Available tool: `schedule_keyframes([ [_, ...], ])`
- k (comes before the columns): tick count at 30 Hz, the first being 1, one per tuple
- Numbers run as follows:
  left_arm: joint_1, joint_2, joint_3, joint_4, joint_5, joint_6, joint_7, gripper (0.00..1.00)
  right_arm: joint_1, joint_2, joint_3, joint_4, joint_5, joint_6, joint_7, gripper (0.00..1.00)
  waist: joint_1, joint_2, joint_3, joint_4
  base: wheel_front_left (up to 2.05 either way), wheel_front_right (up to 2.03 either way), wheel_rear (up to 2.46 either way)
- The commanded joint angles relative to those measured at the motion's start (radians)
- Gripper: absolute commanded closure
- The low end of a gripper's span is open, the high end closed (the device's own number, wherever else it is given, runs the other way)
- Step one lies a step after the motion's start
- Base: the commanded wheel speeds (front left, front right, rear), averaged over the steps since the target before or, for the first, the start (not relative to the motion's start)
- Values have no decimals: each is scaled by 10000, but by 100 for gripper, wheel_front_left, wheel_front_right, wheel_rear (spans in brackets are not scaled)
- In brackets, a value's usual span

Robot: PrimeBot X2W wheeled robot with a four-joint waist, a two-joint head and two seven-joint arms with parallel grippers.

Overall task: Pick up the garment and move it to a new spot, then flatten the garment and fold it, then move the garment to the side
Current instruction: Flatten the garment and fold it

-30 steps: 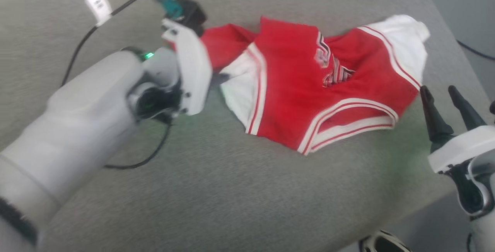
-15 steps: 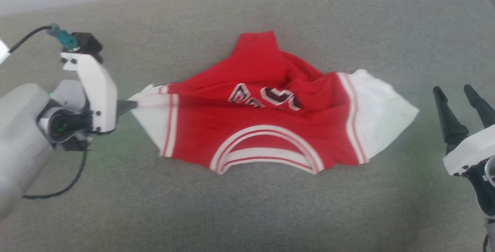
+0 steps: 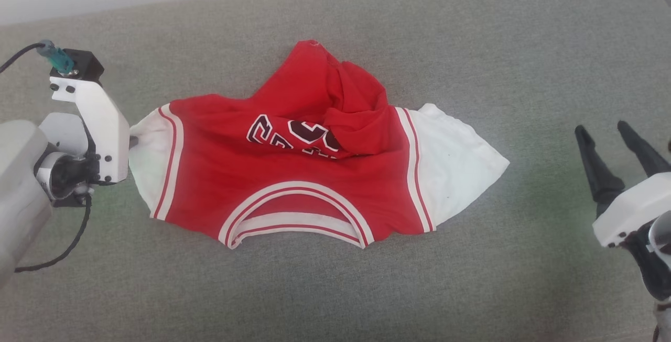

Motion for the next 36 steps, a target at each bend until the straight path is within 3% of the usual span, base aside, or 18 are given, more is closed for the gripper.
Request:
schedule_keyframes([
  [1,223,-28,37,91,138,7,-205,51,107,-55,91,-89,-49,0,77,0,0,0,-84,18,0,0,0],
  [2,262,-53,32,138,180,-12,-357,8,138,-78,90,-120,-48,0,109,0,0,0,-143,45,0,0,0],
  [3,303,-65,27,171,241,-47,-505,0,178,-120,101,-152,-64,0,152,0,0,0,-211,86,0,0,0],
  [10,748,-24,320,44,308,-126,-2032,0,390,-530,463,-431,-185,0,495,0,0,0,-612,508,0,0,0],
  [13,1071,-45,492,-269,446,-56,-3301,0,547,-1019,1036,-668,-170,0,740,0,0,0,-743,781,0,0,0],
  [19,2232,-199,967,-1177,740,359,-6418,0,781,-2694,2812,-1391,251,0,1436,0,0,0,-797,1277,0,0,0],
  [23,3132,-396,1544,-2003,1106,935,-7387,0,819,-4159,4048,-2026,1008,-1,1982,0,0,0,-713,1602,0,0,0],
  [27,4440,-755,3874,-3483,2553,1709,-7426,0,537,-5540,4838,-2565,1727,-1,2537,0,0,0,-492,1906,0,0,0],
  [30,5905,-1277,5937,-4799,3945,2050,-7431,0,174,-6361,5438,-2911,2014,-1,2830,0,0,0,-302,2103,0,0,0],
  [33,7241,-1981,7510,-5886,5343,2036,-7433,0,-237,-6830,6119,-3125,2330,-1,3050,0,0,0,-81,2324,0,0,0],
  [36,8236,-2603,8373,-6524,6636,1833,-7434,0,-775,-7104,6832,-3177,2506,-1,3182,0,0,0,159,2550,0,0,0],
])
